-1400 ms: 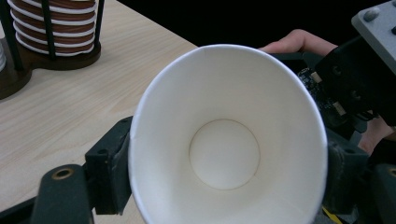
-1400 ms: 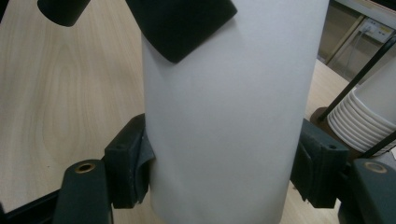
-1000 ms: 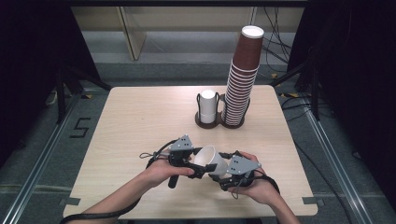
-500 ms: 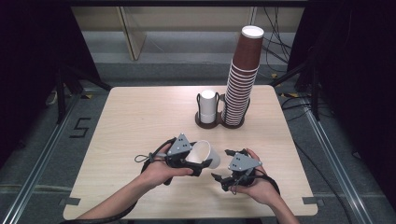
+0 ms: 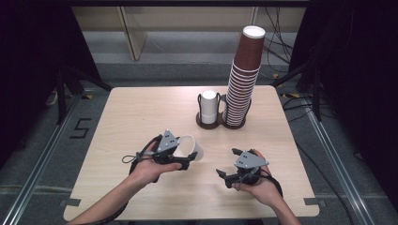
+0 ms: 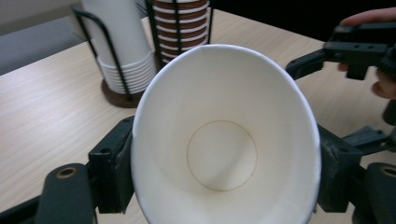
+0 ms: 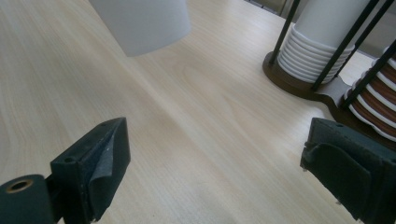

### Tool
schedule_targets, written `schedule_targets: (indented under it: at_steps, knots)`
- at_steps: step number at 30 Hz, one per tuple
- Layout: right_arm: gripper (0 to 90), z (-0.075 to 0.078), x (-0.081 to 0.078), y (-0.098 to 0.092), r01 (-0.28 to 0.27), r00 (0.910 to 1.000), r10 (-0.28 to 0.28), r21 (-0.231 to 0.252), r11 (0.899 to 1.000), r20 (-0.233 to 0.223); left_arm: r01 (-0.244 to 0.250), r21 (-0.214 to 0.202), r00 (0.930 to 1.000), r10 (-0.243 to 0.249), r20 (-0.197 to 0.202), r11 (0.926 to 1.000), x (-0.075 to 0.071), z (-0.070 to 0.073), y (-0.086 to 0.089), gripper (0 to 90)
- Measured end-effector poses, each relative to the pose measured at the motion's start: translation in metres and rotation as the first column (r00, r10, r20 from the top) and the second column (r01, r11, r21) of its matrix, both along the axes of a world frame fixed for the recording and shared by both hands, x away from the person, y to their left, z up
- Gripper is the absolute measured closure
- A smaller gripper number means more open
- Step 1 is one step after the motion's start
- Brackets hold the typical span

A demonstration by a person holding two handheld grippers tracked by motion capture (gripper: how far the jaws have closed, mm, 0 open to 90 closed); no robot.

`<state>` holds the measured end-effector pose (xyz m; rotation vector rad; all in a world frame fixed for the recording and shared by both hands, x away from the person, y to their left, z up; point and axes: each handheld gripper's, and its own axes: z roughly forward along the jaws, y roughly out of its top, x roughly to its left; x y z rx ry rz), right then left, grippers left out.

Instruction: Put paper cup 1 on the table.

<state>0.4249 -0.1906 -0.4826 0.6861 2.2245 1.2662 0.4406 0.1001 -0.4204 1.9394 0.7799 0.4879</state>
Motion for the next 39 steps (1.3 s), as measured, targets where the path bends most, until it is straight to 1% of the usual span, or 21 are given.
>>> schedule_targets:
  at_steps: [4, 7, 11, 12, 14, 15, 19, 21, 23, 24, 26, 28, 29, 30, 31, 32, 33, 36, 37, 38, 39]
  knots:
    - [8.1, 0.000, 0.000, -0.001, 0.013, 0.9999, -0.013, 0.010, 1.000, -0.005, -0.051, 0.032, 0.9987, 0.051, -0.007, 0.9982, 0.003, -0.001, 0.011, 23.7]
    - [8.4, -0.002, 0.000, -0.001, 0.017, 0.9998, -0.017, 0.013, 1.000, -0.001, -0.091, 0.031, 0.9959, 0.091, -0.001, 0.9954, 0.006, -0.003, 0.016, 23.8]
    - [8.5, -0.002, 0.000, -0.001, 0.022, 0.9996, -0.022, 0.016, 1.000, -0.021, -0.141, 0.058, 0.9899, 0.142, -0.013, 0.9884, 0.012, -0.004, 0.027, 23.8]
    - [8.5, -0.003, 0.001, -0.001, 0.018, 0.9998, -0.019, 0.014, 1.000, 0.004, -0.152, 0.051, 0.9881, 0.153, -0.012, 0.9870, 0.013, -0.006, 0.028, 23.8]
    - [8.6, -0.003, 0.001, -0.002, 0.027, 0.9996, -0.027, 0.017, 0.999, 0.006, -0.170, 0.079, 0.9849, 0.172, -0.019, 0.9822, 0.015, -0.006, 0.034, 23.9]
    - [8.7, -0.003, -0.001, -0.002, 0.038, 0.9990, -0.038, 0.023, 0.999, -0.026, -0.189, 0.068, 0.9811, 0.191, -0.027, 0.9796, 0.016, -0.008, 0.036, 23.9]
    - [8.8, -0.004, 0.001, -0.002, 0.034, 0.9994, -0.033, 0.027, 0.999, -0.012, -0.223, 0.089, 0.9734, 0.227, -0.035, 0.9708, 0.020, -0.009, 0.046, 24.0]
    - [8.9, -0.004, 0.000, -0.002, 0.042, 0.9986, -0.041, 0.029, 0.999, -0.035, -0.247, 0.093, 0.9673, 0.251, -0.037, 0.9646, 0.023, -0.010, 0.050, 24.0]
    - [8.9, -0.005, 0.000, -0.001, 0.042, 0.9989, -0.041, 0.030, 0.999, -0.021, -0.272, 0.095, 0.9601, 0.277, -0.040, 0.9575, 0.026, -0.011, 0.055, 24.0]
    - [9.0, -0.005, -0.001, 0.000, 0.048, 0.9985, -0.047, 0.036, 0.998, -0.030, -0.280, 0.118, 0.9567, 0.287, -0.048, 0.9527, 0.026, -0.010, 0.058, 24.0]
    - [9.1, -0.005, 0.000, -0.001, 0.042, 0.9987, -0.041, 0.025, 0.999, -0.031, -0.292, 0.127, 0.9524, 0.300, -0.053, 0.9480, 0.029, -0.011, 0.064, 24.0]
    - [9.2, -0.004, 0.000, -0.002, 0.040, 0.9989, -0.039, 0.020, 0.999, -0.028, -0.315, 0.109, 0.9455, 0.322, -0.052, 0.9429, 0.031, -0.012, 0.066, 24.0]
    - [9.2, -0.004, 0.001, -0.002, 0.041, 0.9989, -0.041, 0.020, 0.999, -0.024, -0.322, 0.122, 0.9421, 0.331, -0.056, 0.9387, 0.032, -0.012, 0.069, 24.0]
    - [9.3, -0.005, 0.001, -0.002, 0.044, 0.9987, -0.043, 0.024, 0.999, -0.027, -0.340, 0.110, 0.9358, 0.348, -0.059, 0.9339, 0.033, -0.012, 0.071, 24.0]
    - [9.3, -0.005, 0.001, -0.002, 0.044, 0.9986, -0.043, 0.021, 0.999, -0.029, -0.334, 0.134, 0.9372, 0.344, -0.057, 0.9328, 0.034, -0.012, 0.076, 24.0]
    - [9.4, -0.005, 0.001, -0.002, 0.044, 0.9987, -0.043, 0.021, 0.999, -0.026, -0.343, 0.137, 0.9339, 0.353, -0.056, 0.9293, 0.035, -0.012, 0.077, 24.0]
    - [9.5, -0.005, 0.001, -0.002, 0.046, 0.9987, -0.046, 0.021, 0.999, -0.023, -0.361, 0.114, 0.9275, 0.369, -0.060, 0.9256, 0.036, -0.013, 0.078, 24.0]
    - [9.6, -0.005, 0.001, -0.003, 0.048, 0.9986, -0.047, 0.019, 0.999, -0.023, -0.380, 0.132, 0.9191, 0.390, -0.056, 0.9153, 0.040, -0.014, 0.086, 24.0]
    - [9.7, -0.005, 0.001, -0.003, 0.048, 0.9986, -0.048, 0.019, 0.999, -0.023, -0.396, 0.127, 0.9121, 0.406, -0.059, 0.9094, 0.041, -0.015, 0.087, 24.0]
    - [9.7, -0.005, 0.001, -0.003, 0.048, 0.9987, -0.047, 0.017, 0.999, -0.020, -0.403, 0.130, 0.9089, 0.413, -0.061, 0.9061, 0.042, -0.015, 0.089, 24.0]
    - [9.7, -0.005, 0.001, -0.003, 0.048, 0.9986, -0.048, 0.017, 0.999, -0.021, -0.407, 0.153, 0.9041, 0.421, -0.071, 0.9004, 0.042, -0.016, 0.092, 24.0]
